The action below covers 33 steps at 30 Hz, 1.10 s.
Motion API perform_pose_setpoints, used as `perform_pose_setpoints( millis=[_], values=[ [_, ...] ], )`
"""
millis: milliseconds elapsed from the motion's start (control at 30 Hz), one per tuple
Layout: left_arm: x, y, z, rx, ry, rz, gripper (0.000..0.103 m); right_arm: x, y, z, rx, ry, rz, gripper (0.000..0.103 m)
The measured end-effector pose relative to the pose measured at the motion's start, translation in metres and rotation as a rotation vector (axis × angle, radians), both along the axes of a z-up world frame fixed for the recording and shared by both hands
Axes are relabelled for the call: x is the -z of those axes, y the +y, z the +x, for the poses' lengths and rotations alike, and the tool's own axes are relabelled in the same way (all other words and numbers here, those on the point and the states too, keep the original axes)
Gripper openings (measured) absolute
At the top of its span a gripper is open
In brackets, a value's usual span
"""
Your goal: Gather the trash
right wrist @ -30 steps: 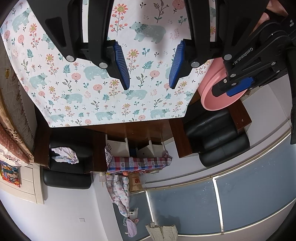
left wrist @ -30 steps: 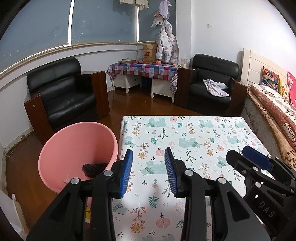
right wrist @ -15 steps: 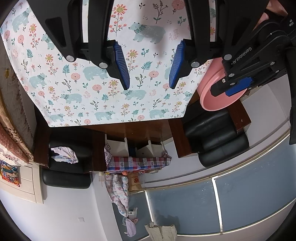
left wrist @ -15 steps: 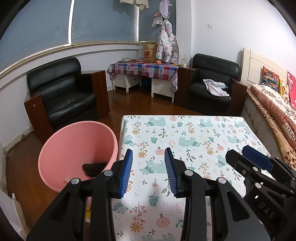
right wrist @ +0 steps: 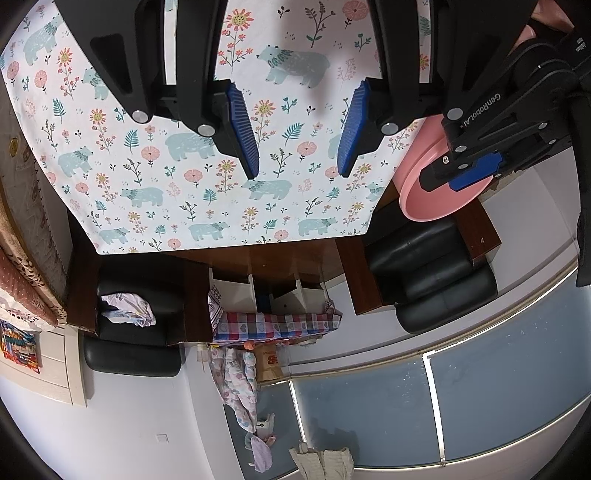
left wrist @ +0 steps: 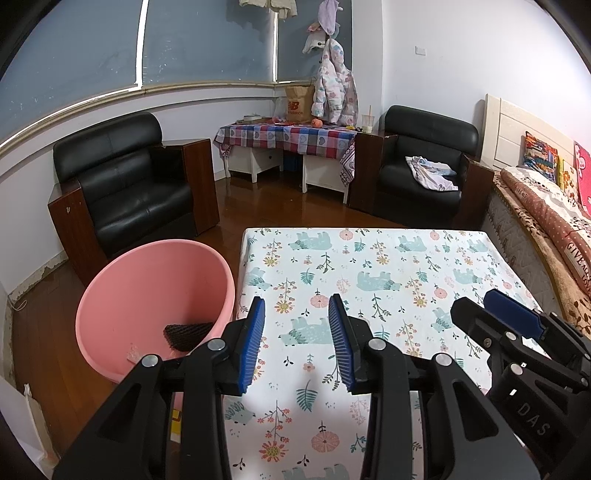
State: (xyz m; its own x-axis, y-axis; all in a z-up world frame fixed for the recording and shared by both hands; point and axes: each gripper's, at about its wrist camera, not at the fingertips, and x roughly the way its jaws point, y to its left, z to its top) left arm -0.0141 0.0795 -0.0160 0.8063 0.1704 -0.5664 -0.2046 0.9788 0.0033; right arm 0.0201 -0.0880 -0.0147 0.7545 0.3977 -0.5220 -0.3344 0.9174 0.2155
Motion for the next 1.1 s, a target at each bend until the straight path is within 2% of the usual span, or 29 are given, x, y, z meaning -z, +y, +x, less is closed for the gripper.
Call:
perform_pose_setpoints(
  millis=[333, 633, 700, 900, 1100],
  values=[
    [0.005, 0.000, -0.001, 0.001, 0.006, -0.003, 0.036, -0.002, -0.002, -0.003, 0.000, -0.014, 0.017, 0.044],
    [0.009, -0.004, -0.002, 0.003, 0.010, -0.004, 0.036, -0.023, -0.012, -0.027, -0.017, -0.141, 0.114, 0.048],
    [0.009, -0.004, -0.002, 0.004, 0.009, -0.005, 0.036, -0.027, -0.013, -0.031, -0.020, -0.163, 0.115, 0.054],
    [0.006, -0.007, -0.004, 0.010, 0.003, -0.008, 0.036, -0.034, -0.008, -0.045, -0.034, -0.226, 0.087, 0.055],
    [0.001, -0.007, -0.009, 0.009, -0.015, -0.012, 0.036, -0.034, -0.004, -0.049, -0.038, -0.222, 0.076, 0.055]
  ],
)
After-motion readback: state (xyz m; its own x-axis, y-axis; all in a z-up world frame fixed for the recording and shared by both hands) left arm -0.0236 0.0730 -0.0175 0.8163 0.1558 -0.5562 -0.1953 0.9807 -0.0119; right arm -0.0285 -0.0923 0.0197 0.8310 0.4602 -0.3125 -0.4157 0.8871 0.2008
